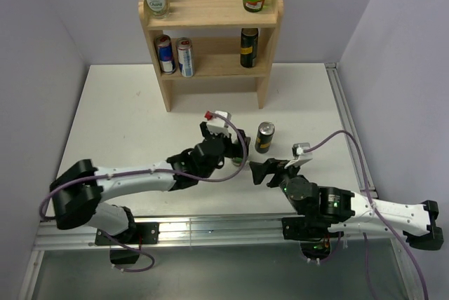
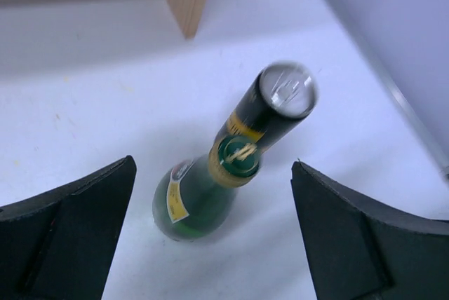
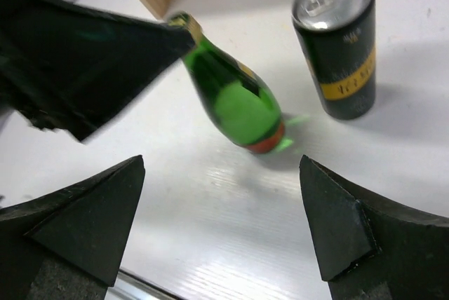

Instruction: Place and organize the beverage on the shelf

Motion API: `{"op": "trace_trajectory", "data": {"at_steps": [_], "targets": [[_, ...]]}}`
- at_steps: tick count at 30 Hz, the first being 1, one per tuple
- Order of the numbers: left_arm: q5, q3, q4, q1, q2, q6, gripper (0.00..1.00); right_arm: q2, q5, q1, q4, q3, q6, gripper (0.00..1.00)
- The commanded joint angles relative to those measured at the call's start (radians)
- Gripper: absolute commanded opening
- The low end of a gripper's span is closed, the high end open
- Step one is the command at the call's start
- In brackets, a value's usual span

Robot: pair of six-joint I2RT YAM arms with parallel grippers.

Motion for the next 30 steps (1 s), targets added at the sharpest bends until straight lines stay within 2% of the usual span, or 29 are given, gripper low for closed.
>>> {"op": "trace_trajectory", "data": {"at_steps": [1, 4, 8, 10, 13, 16, 21, 24, 30], "targets": [[-0.044, 0.071, -0.098, -0.006, -0.124, 0.016, 0.99, 0.008, 0.003, 0.013, 0.007, 0.084, -0.034, 0.98], [-0.058, 0.097, -0.176, -0.006, -0.231, 0.02, 0.99, 0.116, -0.034, 0.013, 0.064, 0.115, -0.056, 0.99], [-0.151, 0.097, -0.294, -0.006, -0.416, 0.04, 0.99, 0.353, -0.054, 0.016, 0.183, 0.149, -0.05, 0.99], [-0.188, 0.063, -0.32, -0.006, -0.479, 0.059, 0.99, 0.432, -0.045, 0.015, 0.216, 0.16, -0.036, 1.0], [-0.228, -0.006, -0.36, -0.005, -0.633, 0.06, 0.99, 0.583, -0.017, -0.014, 0.145, 0.251, 0.067, 1.0], [-0.236, -0.072, -0.412, -0.005, -0.74, 0.033, 0.99, 0.698, -0.055, -0.043, 0.22, 0.258, 0.055, 1.0], [-0.237, -0.167, -0.468, -0.003, -0.851, -0.01, 0.99, 0.801, -0.051, -0.125, 0.26, 0.273, 0.071, 1.0], [-0.233, -0.197, -0.486, -0.005, -0.888, -0.015, 0.99, 0.855, -0.017, -0.16, 0.226, 0.293, 0.12, 1.0], [-0.248, -0.247, -0.505, -0.003, -0.928, -0.029, 0.99, 0.975, -0.007, -0.192, 0.334, 0.278, 0.122, 1.0]]}}
